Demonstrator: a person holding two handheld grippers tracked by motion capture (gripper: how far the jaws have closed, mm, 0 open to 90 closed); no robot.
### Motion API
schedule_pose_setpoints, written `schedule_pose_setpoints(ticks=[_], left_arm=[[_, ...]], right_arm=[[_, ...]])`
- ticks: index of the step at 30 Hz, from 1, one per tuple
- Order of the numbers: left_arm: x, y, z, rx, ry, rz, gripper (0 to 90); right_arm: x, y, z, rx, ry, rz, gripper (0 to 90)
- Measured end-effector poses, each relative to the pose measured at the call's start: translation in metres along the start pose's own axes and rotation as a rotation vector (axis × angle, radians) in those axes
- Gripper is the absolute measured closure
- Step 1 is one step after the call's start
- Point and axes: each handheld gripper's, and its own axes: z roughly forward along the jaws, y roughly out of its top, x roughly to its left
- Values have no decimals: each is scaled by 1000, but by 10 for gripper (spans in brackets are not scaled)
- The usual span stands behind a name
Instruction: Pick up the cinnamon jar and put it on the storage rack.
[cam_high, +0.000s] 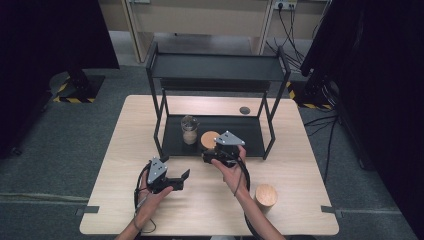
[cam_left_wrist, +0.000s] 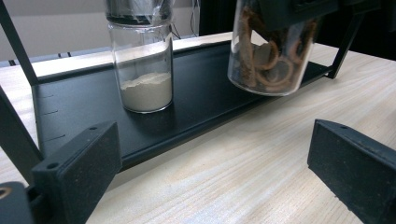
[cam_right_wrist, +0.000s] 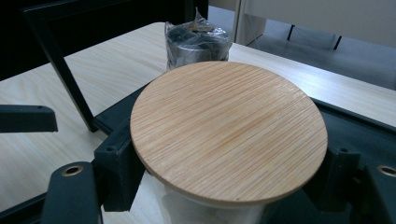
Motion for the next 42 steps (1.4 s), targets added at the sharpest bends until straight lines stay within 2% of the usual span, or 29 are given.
schedule_pose_setpoints(ticks=[22,42], left_arm=[[-1,0,0,1,-1,5,24],[0,0,0,1,-3,6,24]], right_arm=[[-11,12,27,23,-51,29,261],[-19,13,54,50,-104,57,261]])
